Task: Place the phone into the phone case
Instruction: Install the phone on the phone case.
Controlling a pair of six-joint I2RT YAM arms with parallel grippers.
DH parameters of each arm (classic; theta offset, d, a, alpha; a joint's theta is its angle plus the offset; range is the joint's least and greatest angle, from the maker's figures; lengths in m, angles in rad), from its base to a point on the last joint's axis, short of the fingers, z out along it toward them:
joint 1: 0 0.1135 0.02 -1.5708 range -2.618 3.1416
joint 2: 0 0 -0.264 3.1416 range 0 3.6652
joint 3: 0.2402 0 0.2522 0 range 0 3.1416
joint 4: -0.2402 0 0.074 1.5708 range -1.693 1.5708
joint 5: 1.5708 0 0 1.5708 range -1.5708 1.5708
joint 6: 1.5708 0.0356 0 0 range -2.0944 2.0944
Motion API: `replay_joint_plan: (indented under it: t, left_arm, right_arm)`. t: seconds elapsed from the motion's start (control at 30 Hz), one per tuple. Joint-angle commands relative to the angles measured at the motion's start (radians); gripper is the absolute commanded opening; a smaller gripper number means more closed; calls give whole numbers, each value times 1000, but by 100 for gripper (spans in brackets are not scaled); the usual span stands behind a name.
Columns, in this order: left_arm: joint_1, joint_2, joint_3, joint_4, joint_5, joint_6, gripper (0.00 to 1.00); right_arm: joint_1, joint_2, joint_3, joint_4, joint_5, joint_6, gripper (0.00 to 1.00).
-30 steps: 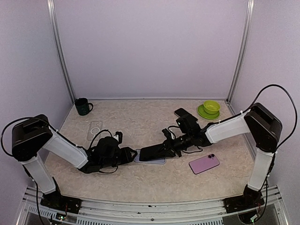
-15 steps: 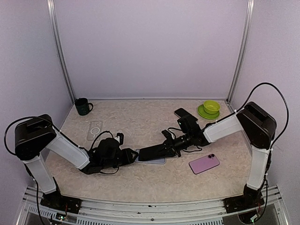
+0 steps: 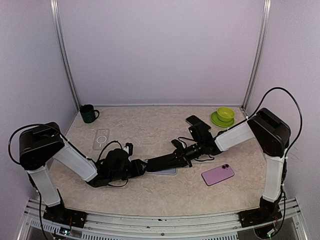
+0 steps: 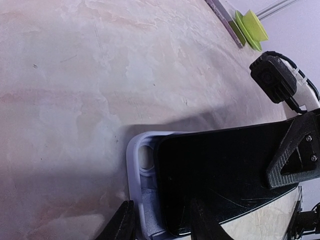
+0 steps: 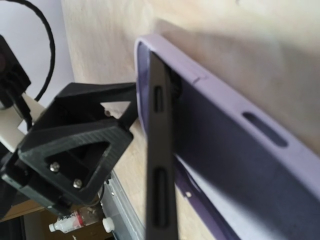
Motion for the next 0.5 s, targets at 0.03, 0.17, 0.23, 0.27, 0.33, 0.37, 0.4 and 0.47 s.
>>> replay_joint_plan:
  t: [0.03, 0.17, 0.23, 0.27, 0.33, 0.37, 0.4, 0.47]
  left_arm:
    - [-18, 35, 16, 46, 25, 7, 38]
    - [-20, 45, 21, 55, 33, 8, 38]
    - [-20, 49, 22, 64, 39, 7, 38]
    - [-21, 51, 24, 69, 41, 7, 38]
    - [-21, 58, 28, 77, 47, 8, 38]
    - [-21, 60, 30, 82, 51, 7, 38]
    - [-21, 63, 30, 87, 55, 6, 38]
    - [-22, 68, 30, 100, 66, 5, 38]
  right_arm:
    - [13, 70, 5, -67, 2, 24, 0]
    - [12, 80, 14, -65, 0, 30, 0]
    - [14, 85, 20, -64, 2, 33, 0]
    - [13, 87, 23, -62, 2, 36, 0]
    - [18, 95, 31, -60, 1, 39, 0]
    - [18, 99, 37, -61, 1, 41, 0]
    - [19, 102, 42, -62, 1, 40, 0]
    - [23, 111, 52, -62, -3, 44, 0]
